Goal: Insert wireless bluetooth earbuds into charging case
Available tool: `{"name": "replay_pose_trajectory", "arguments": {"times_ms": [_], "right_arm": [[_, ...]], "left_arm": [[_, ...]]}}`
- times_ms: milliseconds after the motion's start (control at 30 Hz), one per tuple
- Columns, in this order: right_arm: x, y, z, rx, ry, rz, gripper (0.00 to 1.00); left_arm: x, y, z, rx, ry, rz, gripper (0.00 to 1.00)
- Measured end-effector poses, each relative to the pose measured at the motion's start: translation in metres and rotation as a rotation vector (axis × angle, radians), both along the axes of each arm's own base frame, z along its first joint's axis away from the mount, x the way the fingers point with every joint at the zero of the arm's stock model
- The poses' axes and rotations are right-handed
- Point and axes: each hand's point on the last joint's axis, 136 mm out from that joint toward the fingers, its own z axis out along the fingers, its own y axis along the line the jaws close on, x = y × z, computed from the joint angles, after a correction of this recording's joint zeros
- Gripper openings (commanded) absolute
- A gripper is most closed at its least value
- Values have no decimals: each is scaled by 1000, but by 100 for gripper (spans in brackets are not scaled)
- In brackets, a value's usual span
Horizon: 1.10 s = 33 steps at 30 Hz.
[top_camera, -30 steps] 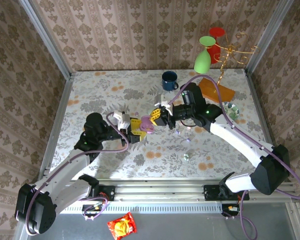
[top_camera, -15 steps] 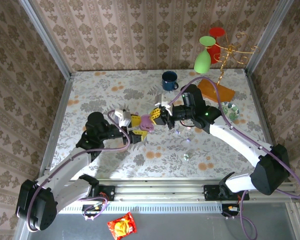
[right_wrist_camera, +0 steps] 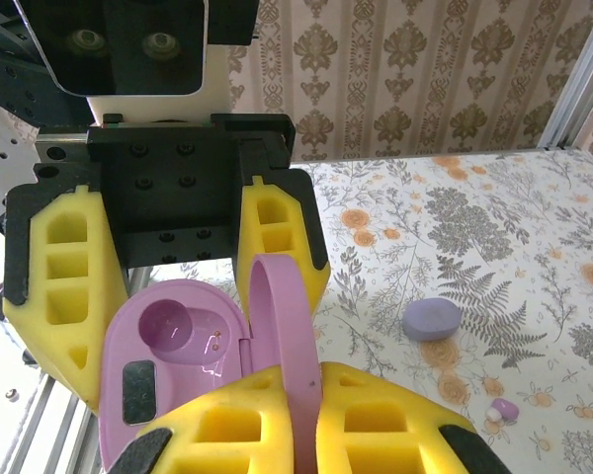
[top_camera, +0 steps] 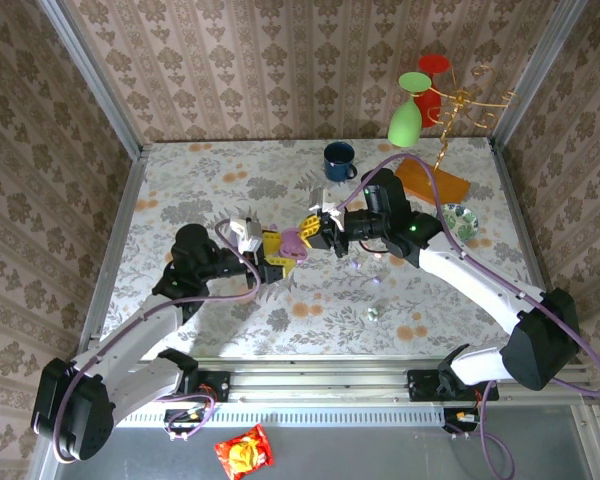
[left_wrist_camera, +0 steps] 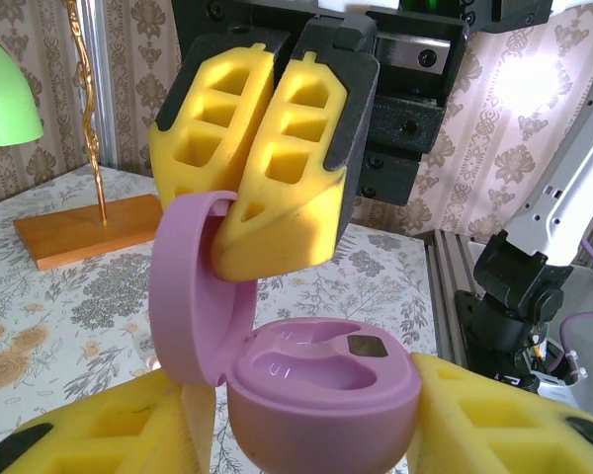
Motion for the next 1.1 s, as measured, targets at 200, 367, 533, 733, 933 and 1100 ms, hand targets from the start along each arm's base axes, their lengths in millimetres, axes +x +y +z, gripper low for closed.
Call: {"name": "replay_pose_trajectory", "arguments": {"times_ms": [200, 367, 533, 733, 933, 1100], "right_arm": [[0, 0, 0, -1, -1, -2, 0], [2, -1, 0, -2, -6, -10, 0], [3, -1, 0, -4, -9, -18, 7], [2, -2, 0, -3, -12, -20, 13], [2, 0, 3, 9, -9, -21, 47], [3, -3, 13, 45, -1, -42, 62]], "left_arm": [[0, 0, 0, 0, 5, 0, 38], [0, 0, -2, 2, 11, -4, 34], [0, 0, -3, 3, 13, -3, 33], [0, 0, -2, 1, 10, -3, 33], [0, 0, -1, -3, 2, 1, 33], [4, 0, 0, -9, -7, 23, 33]]}}
